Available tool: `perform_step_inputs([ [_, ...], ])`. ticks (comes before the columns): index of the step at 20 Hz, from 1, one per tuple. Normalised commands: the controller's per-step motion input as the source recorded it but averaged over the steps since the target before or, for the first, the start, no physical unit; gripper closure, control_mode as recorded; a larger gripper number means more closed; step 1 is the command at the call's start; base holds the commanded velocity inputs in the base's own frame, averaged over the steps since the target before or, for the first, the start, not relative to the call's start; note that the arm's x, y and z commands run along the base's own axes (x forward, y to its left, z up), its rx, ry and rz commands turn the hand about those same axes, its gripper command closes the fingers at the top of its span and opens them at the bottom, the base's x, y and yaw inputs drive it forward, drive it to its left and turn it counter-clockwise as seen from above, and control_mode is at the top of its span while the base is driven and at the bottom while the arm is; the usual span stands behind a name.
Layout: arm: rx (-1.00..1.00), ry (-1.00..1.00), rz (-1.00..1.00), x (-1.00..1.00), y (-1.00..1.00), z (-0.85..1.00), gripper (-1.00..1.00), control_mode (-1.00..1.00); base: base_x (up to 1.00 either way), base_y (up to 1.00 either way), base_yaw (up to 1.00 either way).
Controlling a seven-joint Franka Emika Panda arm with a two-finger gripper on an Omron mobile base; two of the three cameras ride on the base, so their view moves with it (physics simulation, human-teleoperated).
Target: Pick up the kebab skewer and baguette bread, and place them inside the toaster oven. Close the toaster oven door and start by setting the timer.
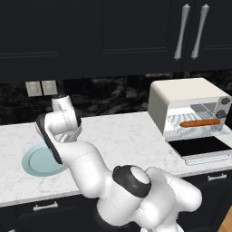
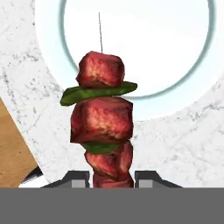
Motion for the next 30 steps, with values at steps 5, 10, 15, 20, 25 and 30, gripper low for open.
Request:
perform_step_inputs([
  [5,0.0,-0.11,-0.2,-0.15,-1.0,0.66,1.0,-1.0,0.0,0.0,0.0],
  [10,0.0,-0.16,-0.32,-0.11,-1.0,0.32,1.0,-1.0,0.0,0.0,0.0],
  [15,0.0,-0.21,-0.35,-0.05,-1.0,0.14,1.0,-1.0,0.0,0.0,0.0],
  [20,0.0,-0.1,-0.39,-0.08,-1.0,0.47,1.0,-1.0,0.0,0.0,0.0],
  [25,0.01,0.0,-0.44,-0.3,-1.0,0.32,1.0,-1.0,0.0,0.0,0.0],
  [30,0.1,0.0,-0.41,-0.73,-0.8,0.11,1.0,-1.0,0.0,0.0,0.0],
])
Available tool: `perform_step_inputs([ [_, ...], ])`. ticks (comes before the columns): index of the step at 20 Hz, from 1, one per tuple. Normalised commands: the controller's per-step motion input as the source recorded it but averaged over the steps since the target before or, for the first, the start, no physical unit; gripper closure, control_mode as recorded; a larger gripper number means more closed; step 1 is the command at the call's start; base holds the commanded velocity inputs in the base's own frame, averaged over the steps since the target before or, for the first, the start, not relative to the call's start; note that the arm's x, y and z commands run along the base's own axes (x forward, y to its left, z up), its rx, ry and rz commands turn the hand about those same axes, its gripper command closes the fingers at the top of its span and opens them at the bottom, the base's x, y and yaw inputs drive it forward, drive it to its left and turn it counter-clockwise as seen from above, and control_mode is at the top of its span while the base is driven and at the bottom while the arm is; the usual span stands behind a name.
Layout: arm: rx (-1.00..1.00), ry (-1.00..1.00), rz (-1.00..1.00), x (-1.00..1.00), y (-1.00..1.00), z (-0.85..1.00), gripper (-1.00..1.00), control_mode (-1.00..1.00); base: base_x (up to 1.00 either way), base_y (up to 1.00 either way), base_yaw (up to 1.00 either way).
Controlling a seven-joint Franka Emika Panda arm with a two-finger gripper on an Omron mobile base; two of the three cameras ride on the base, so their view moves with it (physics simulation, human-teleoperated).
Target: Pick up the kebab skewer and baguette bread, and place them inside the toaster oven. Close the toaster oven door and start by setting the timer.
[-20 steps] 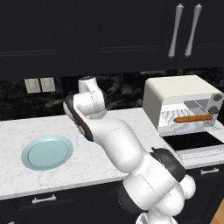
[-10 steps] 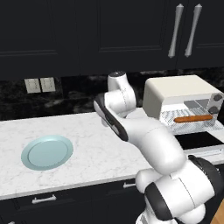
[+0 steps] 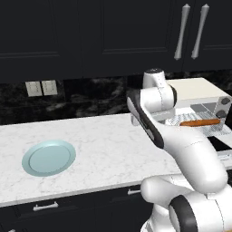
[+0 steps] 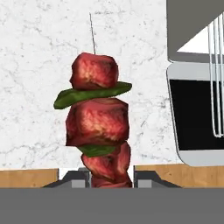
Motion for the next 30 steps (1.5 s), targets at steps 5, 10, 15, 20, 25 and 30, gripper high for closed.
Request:
perform_step_inputs([
  [5,0.05,-0.01,-0.27,-0.59,-0.88,0.0,1.0,-1.0,0.0,0.0,0.0],
  [10,0.0,-0.06,-0.04,-0.18,-0.94,0.0,1.0,-1.0,0.0,0.0,0.0],
  [15,-0.01,-0.01,0.08,0.2,-0.56,0.01,1.0,-1.0,0.0,0.0,0.0],
  [20,0.0,0.0,0.19,0.01,-0.03,-0.06,1.0,-1.0,0.0,0.0,0.0],
  [25,0.05,-0.01,0.18,0.0,-0.01,-0.18,1.0,-1.0,0.0,0.0,0.0],
  [30,0.07,0.0,0.02,0.14,-0.43,-0.03,1.0,-1.0,0.0,0.0,0.0],
])
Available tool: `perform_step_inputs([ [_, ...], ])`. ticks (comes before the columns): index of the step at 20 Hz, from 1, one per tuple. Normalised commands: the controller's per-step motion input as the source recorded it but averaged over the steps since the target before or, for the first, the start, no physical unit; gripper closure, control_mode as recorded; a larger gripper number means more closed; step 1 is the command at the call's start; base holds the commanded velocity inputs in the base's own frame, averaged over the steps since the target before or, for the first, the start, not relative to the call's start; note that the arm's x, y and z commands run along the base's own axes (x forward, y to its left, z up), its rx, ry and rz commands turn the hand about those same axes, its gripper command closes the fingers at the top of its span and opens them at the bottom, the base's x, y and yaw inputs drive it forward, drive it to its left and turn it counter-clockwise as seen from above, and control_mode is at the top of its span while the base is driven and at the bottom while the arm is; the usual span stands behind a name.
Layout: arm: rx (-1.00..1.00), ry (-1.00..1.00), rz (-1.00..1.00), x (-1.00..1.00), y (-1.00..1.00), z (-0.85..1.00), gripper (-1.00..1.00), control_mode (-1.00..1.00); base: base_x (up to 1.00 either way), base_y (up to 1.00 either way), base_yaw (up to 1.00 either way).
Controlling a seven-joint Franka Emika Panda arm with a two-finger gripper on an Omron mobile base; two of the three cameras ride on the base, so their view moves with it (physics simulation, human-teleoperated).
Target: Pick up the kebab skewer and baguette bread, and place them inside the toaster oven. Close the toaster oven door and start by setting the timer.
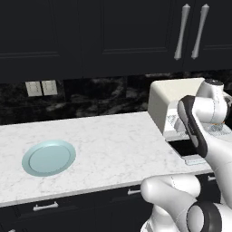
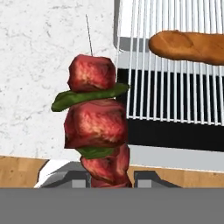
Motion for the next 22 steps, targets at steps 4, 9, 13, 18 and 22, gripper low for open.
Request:
perform_step_inputs([
  [4,0.1,0.0,0.0,0.31,-0.37,0.0,1.0,-1.0,0.0,0.0,0.0],
  [9,0.15,-0.04,0.0,0.26,-0.05,-0.01,1.0,-1.0,0.0,0.0,0.0],
  [13,0.15,-0.06,0.0,0.09,-0.02,-0.05,1.0,-1.0,0.0,0.0,0.0],
  [18,0.11,-0.04,0.0,0.15,-0.14,-0.09,1.0,-1.0,0.0,0.0,0.0],
  [22,0.05,-0.02,0.0,0.15,0.0,-0.07,1.0,-1.0,0.0,0.0,0.0],
])
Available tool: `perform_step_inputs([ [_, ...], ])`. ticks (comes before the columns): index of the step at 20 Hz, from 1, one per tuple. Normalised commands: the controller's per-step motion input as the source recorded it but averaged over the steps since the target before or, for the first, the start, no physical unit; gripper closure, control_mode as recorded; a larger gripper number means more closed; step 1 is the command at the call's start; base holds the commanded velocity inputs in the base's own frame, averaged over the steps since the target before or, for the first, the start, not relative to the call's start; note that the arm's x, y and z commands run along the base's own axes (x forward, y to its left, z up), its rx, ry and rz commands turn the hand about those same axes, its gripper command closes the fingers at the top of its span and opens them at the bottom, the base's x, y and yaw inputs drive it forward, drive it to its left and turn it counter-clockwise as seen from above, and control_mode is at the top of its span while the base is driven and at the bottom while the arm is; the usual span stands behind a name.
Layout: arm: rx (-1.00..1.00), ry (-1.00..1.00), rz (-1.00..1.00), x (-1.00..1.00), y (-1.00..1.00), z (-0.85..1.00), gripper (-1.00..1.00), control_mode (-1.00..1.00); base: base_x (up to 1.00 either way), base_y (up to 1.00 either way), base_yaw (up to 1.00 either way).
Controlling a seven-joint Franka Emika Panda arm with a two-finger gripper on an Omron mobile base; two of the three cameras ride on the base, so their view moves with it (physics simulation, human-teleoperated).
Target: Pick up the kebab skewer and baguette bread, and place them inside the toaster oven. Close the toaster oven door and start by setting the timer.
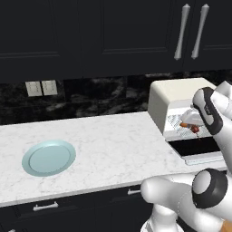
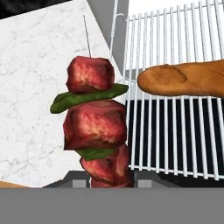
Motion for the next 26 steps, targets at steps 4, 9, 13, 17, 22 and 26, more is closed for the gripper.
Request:
perform_step_inputs([
  [4,0.03,-0.01,0.0,0.15,0.0,-0.09,1.0,-1.0,0.0,0.0,0.0],
  [9,0.01,0.0,0.0,0.09,0.03,-0.21,1.0,-1.0,0.0,0.0,0.0],
  [13,0.01,0.0,0.0,0.37,0.0,-0.09,1.0,-1.0,0.0,0.0,0.0],
  [17,0.0,-0.01,0.0,0.37,0.0,0.0,1.0,-1.0,0.0,0.0,0.0],
  [22,0.0,0.0,0.0,0.05,0.0,-0.05,1.0,-1.0,0.0,0.0,0.0],
  [26,0.0,0.0,0.0,0.0,0.0,-0.21,1.0,-1.0,0.0,0.0,0.0],
])
